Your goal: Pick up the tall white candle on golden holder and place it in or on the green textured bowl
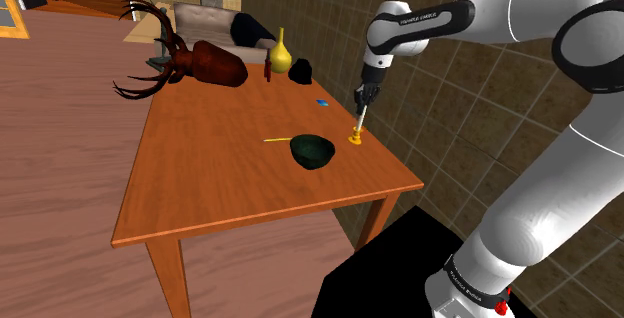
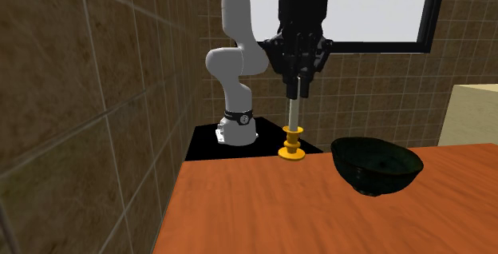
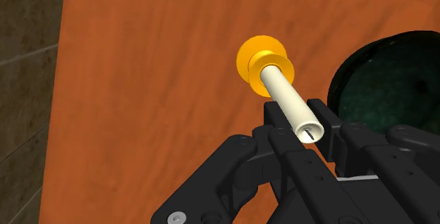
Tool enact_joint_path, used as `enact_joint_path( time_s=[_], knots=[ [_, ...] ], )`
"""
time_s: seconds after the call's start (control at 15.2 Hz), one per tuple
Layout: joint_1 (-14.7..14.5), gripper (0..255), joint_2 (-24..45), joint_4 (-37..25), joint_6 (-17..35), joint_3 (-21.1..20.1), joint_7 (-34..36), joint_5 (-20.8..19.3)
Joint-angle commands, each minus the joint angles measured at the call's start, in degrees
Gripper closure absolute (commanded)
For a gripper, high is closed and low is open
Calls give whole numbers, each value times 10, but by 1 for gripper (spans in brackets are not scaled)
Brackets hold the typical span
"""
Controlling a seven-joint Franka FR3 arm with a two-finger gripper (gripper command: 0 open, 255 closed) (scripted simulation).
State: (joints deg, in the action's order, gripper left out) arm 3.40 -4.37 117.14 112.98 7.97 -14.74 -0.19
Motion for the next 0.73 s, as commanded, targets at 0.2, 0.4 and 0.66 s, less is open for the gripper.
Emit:
enact_joint_path(
  time_s=[0.2, 0.4, 0.66],
  knots=[
    [0, 255, -7, -31, -39, 0, 0, -1],
    [0, 255, -10, -51, -61, 0, 0, -1],
    [0, 255, -12, -80, -92, 0, 1, -2]
  ],
)
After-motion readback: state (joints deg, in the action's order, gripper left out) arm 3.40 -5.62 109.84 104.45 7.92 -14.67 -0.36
